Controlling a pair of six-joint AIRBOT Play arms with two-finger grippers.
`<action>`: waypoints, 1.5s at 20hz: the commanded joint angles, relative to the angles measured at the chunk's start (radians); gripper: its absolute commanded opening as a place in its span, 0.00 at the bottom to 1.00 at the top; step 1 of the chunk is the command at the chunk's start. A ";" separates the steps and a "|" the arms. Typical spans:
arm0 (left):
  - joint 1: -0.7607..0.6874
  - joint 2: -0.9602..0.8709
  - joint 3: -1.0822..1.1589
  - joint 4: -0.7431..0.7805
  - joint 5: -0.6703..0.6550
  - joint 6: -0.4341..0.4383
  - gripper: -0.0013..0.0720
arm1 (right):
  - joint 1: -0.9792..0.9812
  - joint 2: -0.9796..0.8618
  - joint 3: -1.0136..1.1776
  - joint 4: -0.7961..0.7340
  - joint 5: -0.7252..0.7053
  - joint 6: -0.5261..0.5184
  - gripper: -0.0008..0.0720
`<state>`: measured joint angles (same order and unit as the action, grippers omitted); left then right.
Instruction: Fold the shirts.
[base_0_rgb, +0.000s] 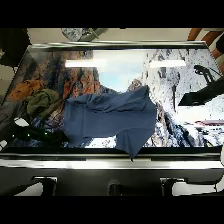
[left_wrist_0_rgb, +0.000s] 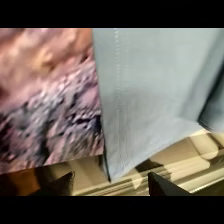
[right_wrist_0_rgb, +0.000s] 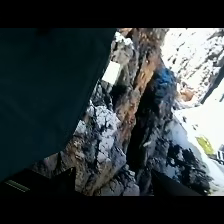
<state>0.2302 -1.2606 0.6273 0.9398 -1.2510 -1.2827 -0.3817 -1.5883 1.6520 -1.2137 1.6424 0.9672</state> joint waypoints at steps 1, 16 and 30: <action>-0.021 0.010 -0.076 -0.047 0.127 0.026 0.75 | 0.018 0.000 -0.009 -0.008 0.009 -0.011 0.74; -0.105 0.038 -0.039 -0.042 0.213 -0.021 0.06 | 0.029 0.000 -0.479 0.152 -0.183 -0.011 0.75; -0.070 0.068 0.255 0.052 0.100 0.030 0.05 | 0.271 0.004 -0.431 0.085 -0.261 -0.014 0.07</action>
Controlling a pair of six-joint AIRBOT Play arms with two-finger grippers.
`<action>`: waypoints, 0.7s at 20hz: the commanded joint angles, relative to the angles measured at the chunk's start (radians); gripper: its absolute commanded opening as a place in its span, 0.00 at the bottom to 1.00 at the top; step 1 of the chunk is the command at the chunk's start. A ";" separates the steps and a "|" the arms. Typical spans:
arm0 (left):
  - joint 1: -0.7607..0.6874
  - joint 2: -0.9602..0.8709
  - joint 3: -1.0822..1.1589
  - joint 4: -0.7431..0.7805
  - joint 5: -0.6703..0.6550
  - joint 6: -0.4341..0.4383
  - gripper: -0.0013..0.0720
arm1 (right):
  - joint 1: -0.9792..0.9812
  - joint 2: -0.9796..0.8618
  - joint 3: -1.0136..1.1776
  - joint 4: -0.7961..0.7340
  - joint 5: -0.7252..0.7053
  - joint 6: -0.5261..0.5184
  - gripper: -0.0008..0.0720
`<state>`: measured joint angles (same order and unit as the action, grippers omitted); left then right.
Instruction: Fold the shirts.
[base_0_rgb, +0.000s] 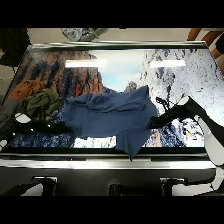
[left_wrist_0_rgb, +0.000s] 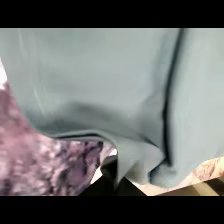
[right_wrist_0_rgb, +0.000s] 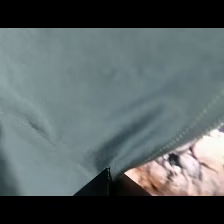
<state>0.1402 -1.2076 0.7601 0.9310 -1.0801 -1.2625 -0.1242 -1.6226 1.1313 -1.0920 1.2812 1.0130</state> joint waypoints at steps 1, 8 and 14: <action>0.035 0.046 0.234 0.089 -0.098 0.006 0.05 | 0.013 0.085 0.182 -0.101 0.138 -0.081 0.07; 0.192 0.279 1.193 0.134 -0.013 -0.102 0.06 | 0.013 0.611 0.890 -0.562 -0.228 -0.101 0.07; 0.211 0.450 1.273 0.135 -0.008 -0.190 0.06 | 0.013 0.900 0.905 -0.574 -0.146 -0.085 0.07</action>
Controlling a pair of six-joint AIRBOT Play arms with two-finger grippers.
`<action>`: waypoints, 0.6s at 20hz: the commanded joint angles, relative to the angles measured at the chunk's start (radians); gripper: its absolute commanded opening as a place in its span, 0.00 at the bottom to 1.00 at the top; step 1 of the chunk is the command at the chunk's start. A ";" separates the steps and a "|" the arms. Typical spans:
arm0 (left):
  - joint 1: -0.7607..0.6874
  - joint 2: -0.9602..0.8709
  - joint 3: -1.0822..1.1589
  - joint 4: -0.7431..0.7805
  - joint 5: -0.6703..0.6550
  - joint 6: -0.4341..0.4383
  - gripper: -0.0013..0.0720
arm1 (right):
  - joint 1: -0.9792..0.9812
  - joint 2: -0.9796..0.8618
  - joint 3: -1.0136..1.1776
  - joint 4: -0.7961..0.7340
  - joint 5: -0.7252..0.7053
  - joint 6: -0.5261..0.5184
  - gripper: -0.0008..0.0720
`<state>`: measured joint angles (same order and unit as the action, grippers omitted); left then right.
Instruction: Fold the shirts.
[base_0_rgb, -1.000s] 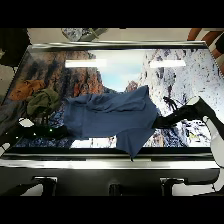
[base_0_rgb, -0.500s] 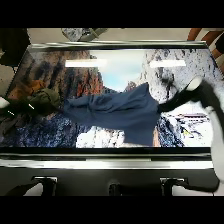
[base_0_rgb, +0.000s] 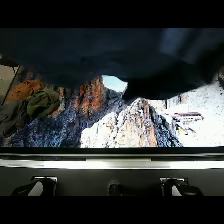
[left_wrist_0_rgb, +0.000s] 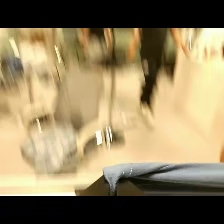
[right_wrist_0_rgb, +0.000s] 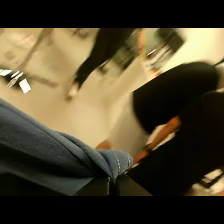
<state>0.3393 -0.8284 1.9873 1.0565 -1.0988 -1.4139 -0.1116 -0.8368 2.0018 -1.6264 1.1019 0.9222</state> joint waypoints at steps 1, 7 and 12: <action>0.013 0.080 0.035 0.010 0.010 -0.038 0.06 | 0.001 0.127 0.035 -0.041 0.047 0.006 0.07; 0.012 0.063 -0.044 0.010 -0.008 -0.038 0.06 | 0.001 0.089 0.034 -0.040 0.188 0.072 0.07; -0.013 -0.071 -0.316 0.010 -0.195 0.031 0.06 | 0.001 -0.185 -0.018 -0.031 0.538 0.016 0.07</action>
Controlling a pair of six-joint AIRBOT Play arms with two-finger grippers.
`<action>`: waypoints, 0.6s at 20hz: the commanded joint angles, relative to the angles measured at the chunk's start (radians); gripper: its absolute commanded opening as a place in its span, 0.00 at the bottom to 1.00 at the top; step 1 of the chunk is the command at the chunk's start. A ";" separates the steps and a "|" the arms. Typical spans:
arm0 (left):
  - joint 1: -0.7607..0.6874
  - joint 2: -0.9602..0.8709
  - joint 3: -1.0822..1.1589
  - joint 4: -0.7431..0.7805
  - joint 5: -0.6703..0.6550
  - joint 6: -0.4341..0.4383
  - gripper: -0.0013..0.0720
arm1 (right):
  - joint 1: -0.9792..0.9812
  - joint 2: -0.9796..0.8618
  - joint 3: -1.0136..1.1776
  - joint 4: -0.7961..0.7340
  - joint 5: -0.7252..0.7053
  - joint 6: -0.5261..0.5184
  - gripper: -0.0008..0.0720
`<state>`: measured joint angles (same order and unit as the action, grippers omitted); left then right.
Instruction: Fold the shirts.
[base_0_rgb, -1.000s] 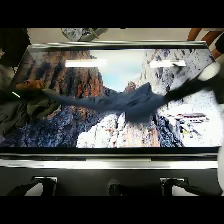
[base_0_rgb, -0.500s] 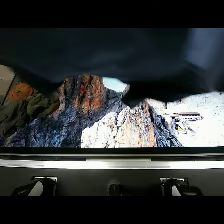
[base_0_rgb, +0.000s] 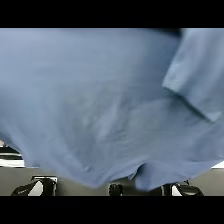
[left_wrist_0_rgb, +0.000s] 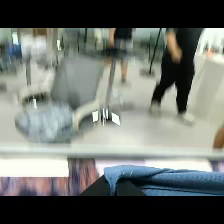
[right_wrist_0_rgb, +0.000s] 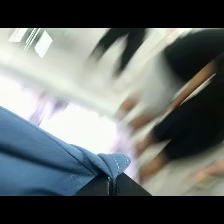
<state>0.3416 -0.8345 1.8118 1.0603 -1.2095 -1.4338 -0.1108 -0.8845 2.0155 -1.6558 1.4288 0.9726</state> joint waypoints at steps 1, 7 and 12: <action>-0.031 -0.108 -0.218 0.006 -0.076 0.079 0.06 | 0.000 -0.220 -0.078 0.011 0.222 -0.033 0.07; -0.124 -0.550 -0.452 0.006 0.102 0.099 0.06 | 0.003 -0.737 -0.213 0.241 -0.026 0.068 0.07; -0.137 -0.901 -0.285 -0.075 0.175 0.073 0.06 | 0.003 -0.947 -0.213 0.428 -0.373 0.173 0.07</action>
<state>0.2142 -1.5547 1.4631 1.0443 -1.0748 -1.3449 -0.1089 -1.7103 1.8091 -1.3521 1.2530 1.0889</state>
